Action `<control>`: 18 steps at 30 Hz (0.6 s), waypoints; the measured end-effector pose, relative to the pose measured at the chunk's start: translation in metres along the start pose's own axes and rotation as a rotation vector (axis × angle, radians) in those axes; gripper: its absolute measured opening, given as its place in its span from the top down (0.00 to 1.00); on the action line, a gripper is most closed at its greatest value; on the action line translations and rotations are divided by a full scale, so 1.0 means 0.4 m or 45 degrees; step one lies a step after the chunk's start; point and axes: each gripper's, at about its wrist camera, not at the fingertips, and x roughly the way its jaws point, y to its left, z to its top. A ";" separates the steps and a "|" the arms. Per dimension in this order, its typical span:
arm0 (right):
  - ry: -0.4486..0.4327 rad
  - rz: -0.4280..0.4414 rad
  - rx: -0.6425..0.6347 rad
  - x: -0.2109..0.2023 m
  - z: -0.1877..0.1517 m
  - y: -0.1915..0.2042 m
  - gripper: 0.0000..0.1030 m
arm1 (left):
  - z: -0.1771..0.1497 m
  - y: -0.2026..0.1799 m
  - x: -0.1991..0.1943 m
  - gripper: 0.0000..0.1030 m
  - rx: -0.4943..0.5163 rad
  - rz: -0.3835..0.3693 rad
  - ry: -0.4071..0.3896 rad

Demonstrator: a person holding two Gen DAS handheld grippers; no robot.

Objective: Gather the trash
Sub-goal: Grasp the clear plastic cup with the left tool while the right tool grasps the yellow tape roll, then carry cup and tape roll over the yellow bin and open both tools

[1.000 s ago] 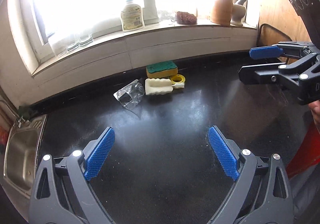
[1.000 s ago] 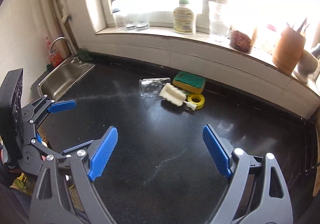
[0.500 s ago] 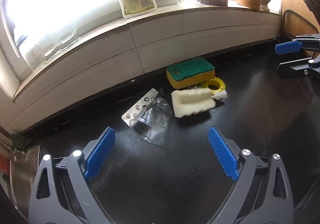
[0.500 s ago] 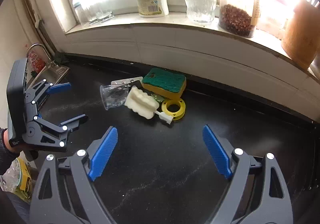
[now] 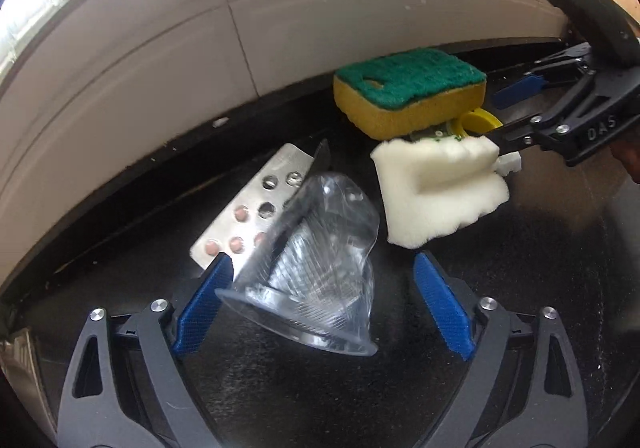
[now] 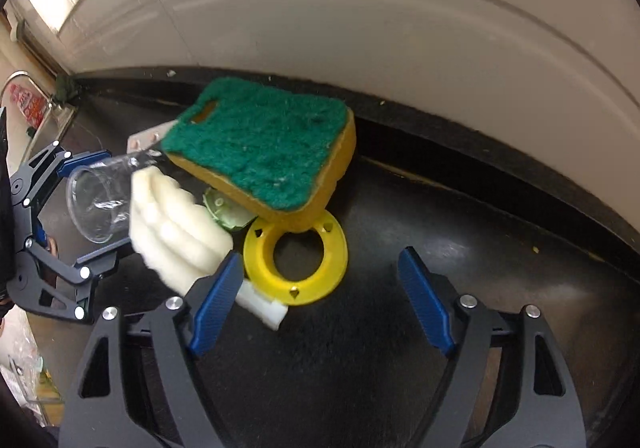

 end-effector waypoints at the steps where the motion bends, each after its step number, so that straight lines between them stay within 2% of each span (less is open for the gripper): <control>1: 0.007 -0.002 -0.009 0.008 0.001 0.001 0.24 | -0.004 -0.004 0.002 0.23 0.002 -0.004 0.001; 4: -0.008 -0.018 -0.033 0.018 0.005 0.007 0.31 | -0.013 -0.014 0.003 0.36 -0.008 -0.010 0.017; 5: -0.016 -0.014 -0.032 0.015 0.005 0.008 0.43 | -0.016 -0.016 -0.001 0.37 -0.015 -0.003 0.011; 6: -0.020 -0.016 -0.032 0.011 0.004 0.010 0.47 | -0.019 -0.017 -0.007 0.37 -0.028 0.000 0.010; 12: -0.060 -0.038 -0.023 -0.055 -0.024 0.024 0.47 | -0.031 -0.037 -0.068 0.41 -0.121 0.018 -0.002; 18: -0.134 -0.055 -0.016 -0.179 -0.082 0.051 0.47 | -0.068 -0.097 -0.202 0.41 -0.211 0.051 -0.050</control>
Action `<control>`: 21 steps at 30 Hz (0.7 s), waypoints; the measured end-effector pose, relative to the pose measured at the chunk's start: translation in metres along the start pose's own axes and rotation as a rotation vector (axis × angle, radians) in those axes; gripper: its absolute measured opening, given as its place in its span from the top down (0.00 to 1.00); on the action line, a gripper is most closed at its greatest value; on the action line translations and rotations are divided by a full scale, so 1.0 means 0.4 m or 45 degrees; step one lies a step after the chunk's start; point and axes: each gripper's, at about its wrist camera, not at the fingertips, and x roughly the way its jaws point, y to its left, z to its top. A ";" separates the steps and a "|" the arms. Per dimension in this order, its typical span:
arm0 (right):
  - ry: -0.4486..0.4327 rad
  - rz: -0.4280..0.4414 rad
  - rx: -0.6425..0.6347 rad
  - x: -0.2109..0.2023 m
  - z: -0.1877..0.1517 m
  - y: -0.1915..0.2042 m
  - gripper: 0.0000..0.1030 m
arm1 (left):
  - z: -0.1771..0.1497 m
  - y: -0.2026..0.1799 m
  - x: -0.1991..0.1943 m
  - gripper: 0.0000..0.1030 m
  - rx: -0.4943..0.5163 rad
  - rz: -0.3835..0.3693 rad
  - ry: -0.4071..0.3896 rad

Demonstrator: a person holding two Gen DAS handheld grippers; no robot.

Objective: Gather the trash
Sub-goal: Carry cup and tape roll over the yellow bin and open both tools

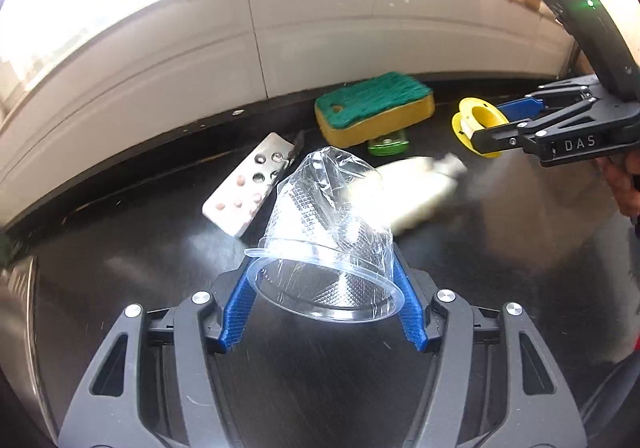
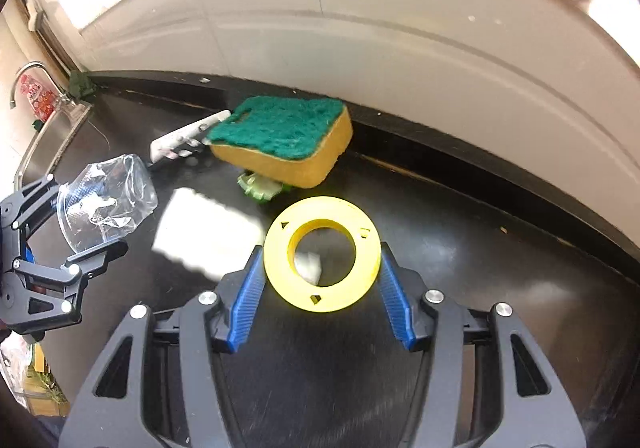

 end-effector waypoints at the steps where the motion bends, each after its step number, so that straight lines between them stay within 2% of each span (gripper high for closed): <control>1: -0.005 -0.002 0.001 -0.016 -0.009 0.006 0.47 | -0.006 -0.017 -0.017 0.41 -0.002 0.007 -0.005; 6: -0.064 0.000 0.029 -0.131 -0.095 0.032 0.47 | -0.068 -0.074 -0.128 0.41 -0.026 0.035 -0.023; 11: -0.085 0.007 0.036 -0.199 -0.178 0.073 0.47 | -0.143 -0.146 -0.215 0.41 -0.036 0.042 -0.022; 16: -0.085 0.009 0.034 -0.238 -0.255 0.098 0.47 | -0.183 -0.188 -0.247 0.41 -0.033 0.040 -0.020; 21: -0.104 0.008 0.028 -0.275 -0.295 0.107 0.47 | -0.204 -0.212 -0.276 0.41 -0.026 0.054 -0.032</control>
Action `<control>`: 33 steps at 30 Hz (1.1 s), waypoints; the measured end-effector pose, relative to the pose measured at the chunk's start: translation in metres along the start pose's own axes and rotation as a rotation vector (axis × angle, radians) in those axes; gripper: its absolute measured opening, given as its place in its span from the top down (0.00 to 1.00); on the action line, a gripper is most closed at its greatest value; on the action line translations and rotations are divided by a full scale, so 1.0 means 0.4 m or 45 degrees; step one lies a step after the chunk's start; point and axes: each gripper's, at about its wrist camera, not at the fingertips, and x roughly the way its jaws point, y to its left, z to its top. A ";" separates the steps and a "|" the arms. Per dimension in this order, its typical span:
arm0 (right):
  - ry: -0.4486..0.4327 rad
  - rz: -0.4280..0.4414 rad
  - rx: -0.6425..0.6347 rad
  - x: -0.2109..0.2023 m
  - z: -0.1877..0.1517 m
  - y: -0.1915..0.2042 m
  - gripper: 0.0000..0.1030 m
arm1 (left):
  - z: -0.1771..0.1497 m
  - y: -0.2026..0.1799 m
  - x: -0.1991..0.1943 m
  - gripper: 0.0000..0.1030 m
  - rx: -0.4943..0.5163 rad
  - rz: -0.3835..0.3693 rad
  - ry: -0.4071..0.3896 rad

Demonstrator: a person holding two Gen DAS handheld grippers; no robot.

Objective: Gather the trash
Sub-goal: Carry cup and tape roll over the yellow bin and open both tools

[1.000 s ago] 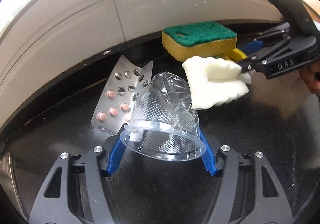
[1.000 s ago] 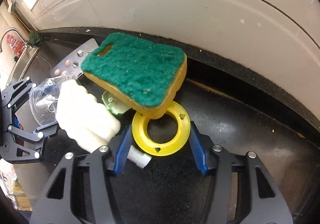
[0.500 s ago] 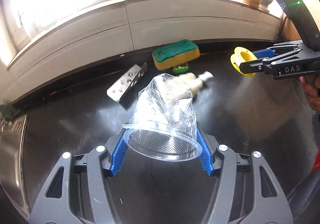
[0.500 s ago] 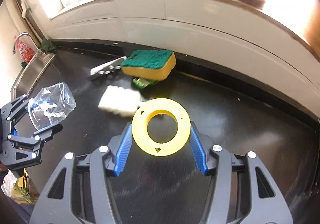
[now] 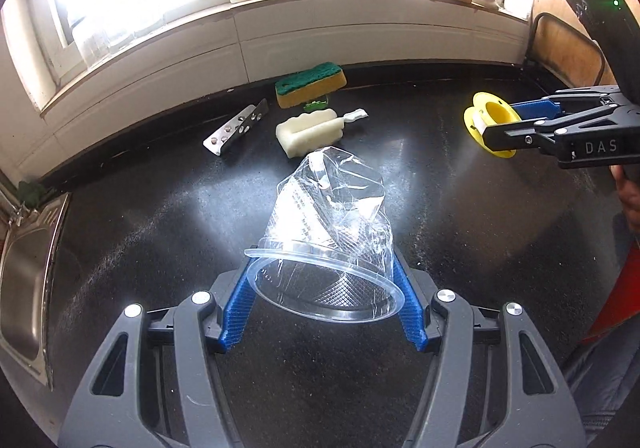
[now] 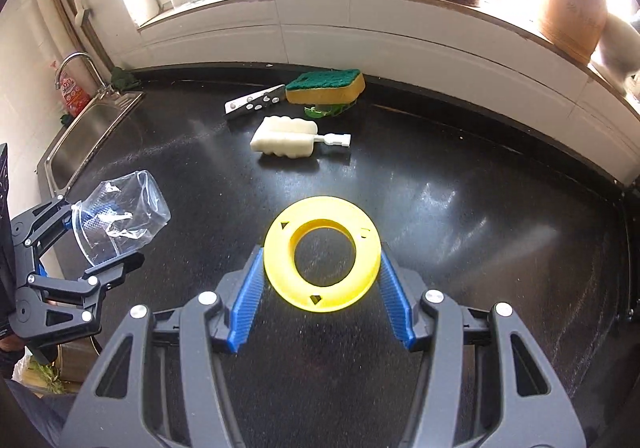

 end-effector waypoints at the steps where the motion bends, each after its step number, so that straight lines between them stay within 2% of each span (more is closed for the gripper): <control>1: -0.008 -0.002 -0.003 -0.008 -0.003 0.000 0.47 | -0.001 -0.003 -0.005 0.41 -0.001 0.000 -0.003; 6: -0.037 0.006 -0.033 -0.029 0.005 0.014 0.47 | 0.002 -0.002 -0.027 0.41 -0.018 0.029 -0.033; 9: -0.054 0.038 -0.094 -0.035 0.026 0.058 0.47 | -0.004 0.026 -0.053 0.41 -0.079 0.067 -0.059; 12: -0.063 0.101 -0.191 -0.027 0.057 0.144 0.47 | -0.032 0.074 -0.096 0.41 -0.166 0.126 -0.080; 17: -0.061 0.270 -0.427 0.000 0.090 0.382 0.47 | -0.139 0.184 -0.197 0.41 -0.350 0.286 -0.087; 21: -0.035 0.425 -0.611 0.024 0.080 0.603 0.47 | -0.285 0.287 -0.306 0.41 -0.540 0.469 -0.056; 26: 0.057 0.647 -0.840 0.064 -0.007 0.917 0.47 | -0.514 0.391 -0.423 0.41 -0.773 0.668 0.022; 30: 0.158 0.789 -1.014 0.103 -0.127 1.146 0.47 | -0.707 0.448 -0.470 0.41 -0.942 0.755 0.097; 33: 0.227 0.844 -1.085 0.133 -0.204 1.259 0.47 | -0.834 0.475 -0.474 0.41 -1.017 0.790 0.147</control>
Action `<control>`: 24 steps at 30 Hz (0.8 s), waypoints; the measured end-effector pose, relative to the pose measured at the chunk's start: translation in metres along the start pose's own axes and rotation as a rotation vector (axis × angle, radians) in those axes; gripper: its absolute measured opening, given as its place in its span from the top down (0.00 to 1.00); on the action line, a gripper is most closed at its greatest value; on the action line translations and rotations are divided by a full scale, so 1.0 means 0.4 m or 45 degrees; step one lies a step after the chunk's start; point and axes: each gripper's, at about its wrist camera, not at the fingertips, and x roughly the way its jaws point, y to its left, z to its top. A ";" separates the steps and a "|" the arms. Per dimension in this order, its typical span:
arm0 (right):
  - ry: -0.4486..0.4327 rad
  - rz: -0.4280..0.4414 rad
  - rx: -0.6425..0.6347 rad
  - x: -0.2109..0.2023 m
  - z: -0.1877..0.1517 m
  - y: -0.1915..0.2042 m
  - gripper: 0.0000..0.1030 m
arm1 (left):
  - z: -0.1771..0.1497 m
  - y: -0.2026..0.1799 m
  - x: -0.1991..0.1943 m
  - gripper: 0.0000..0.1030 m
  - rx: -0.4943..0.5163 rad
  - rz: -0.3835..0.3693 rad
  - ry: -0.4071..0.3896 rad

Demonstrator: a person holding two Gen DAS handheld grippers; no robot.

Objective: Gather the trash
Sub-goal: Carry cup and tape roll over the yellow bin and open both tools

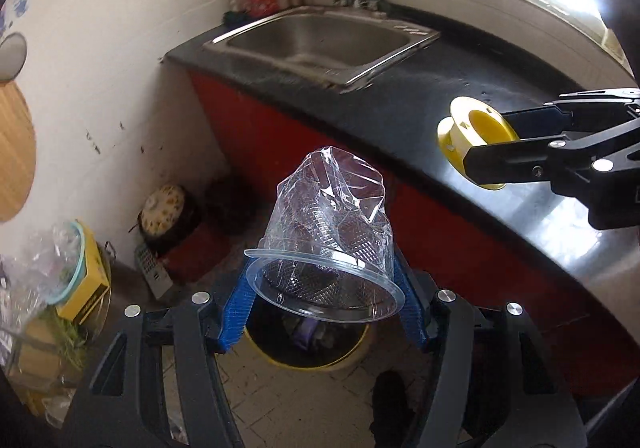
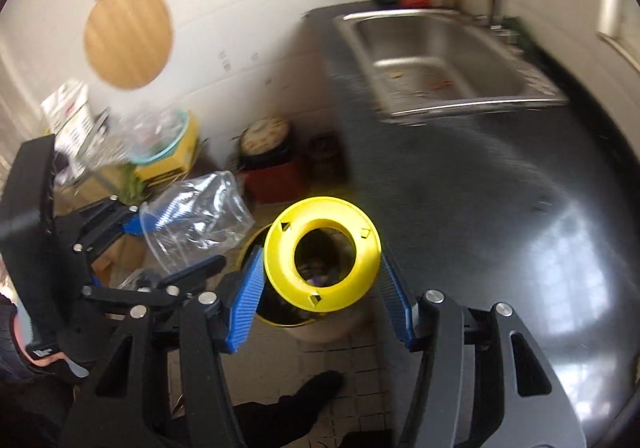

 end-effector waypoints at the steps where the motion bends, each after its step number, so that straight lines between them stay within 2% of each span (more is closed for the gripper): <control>1: 0.028 0.022 -0.011 0.046 0.008 0.025 0.47 | -0.022 0.027 0.022 0.41 -0.021 0.009 0.023; 6: 0.159 0.066 -0.033 0.243 0.020 0.090 0.47 | -0.102 0.127 0.145 0.41 -0.114 -0.007 0.102; 9: 0.235 0.067 -0.033 0.344 0.016 0.092 0.47 | -0.138 0.156 0.217 0.41 -0.154 -0.032 0.132; 14: 0.313 0.045 -0.047 0.447 0.021 0.083 0.47 | -0.182 0.175 0.304 0.41 -0.221 -0.088 0.186; 18: 0.321 0.046 -0.066 0.472 0.035 0.085 0.46 | -0.194 0.185 0.341 0.39 -0.236 -0.106 0.197; 19: 0.328 0.048 -0.062 0.472 0.035 0.078 0.47 | -0.195 0.187 0.345 0.36 -0.241 -0.104 0.198; 21: 0.345 0.069 -0.045 0.479 0.040 0.070 0.33 | -0.195 0.188 0.347 0.22 -0.239 -0.096 0.203; 22: 0.341 0.064 -0.045 0.479 0.044 0.067 0.31 | -0.195 0.191 0.343 0.17 -0.235 -0.077 0.194; 24: 0.335 0.067 -0.051 0.467 0.046 0.069 0.30 | -0.196 0.195 0.338 0.16 -0.238 -0.074 0.196</control>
